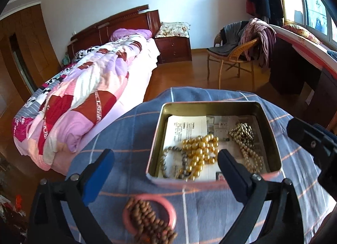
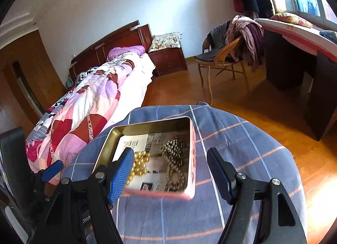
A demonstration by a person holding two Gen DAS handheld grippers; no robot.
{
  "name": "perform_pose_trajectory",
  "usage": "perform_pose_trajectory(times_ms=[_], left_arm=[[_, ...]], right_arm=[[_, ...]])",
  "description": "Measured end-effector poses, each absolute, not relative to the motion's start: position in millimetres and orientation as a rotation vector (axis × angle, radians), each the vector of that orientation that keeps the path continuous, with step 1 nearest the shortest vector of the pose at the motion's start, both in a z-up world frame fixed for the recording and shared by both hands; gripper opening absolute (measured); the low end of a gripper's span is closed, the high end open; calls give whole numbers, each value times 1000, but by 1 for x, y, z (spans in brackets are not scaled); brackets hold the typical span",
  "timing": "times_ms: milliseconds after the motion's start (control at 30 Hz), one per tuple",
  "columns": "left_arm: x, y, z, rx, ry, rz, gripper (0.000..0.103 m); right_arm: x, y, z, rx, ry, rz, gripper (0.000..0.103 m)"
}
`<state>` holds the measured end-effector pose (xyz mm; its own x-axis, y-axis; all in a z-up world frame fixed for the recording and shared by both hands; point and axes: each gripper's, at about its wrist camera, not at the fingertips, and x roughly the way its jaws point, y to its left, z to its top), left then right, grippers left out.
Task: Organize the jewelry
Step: 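Lift both held strands over the pink tin and open both tools, then grasp the wooden bead bracelet with the right tool while the left tool grasps the pink bangle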
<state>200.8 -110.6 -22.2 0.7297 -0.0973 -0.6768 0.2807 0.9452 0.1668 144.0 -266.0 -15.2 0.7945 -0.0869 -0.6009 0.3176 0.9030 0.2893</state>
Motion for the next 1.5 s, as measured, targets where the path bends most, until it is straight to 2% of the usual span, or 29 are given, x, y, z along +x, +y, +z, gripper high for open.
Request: perform_pose_trajectory(times_ms=[833,1500], left_arm=[[87,-7,-33,91,644,-143,102],[82,28,-52,102,682,-38,102]], right_arm=[[46,-180,-9,190,605,-209,72],[34,-167,-31,176,625,-165,72]])
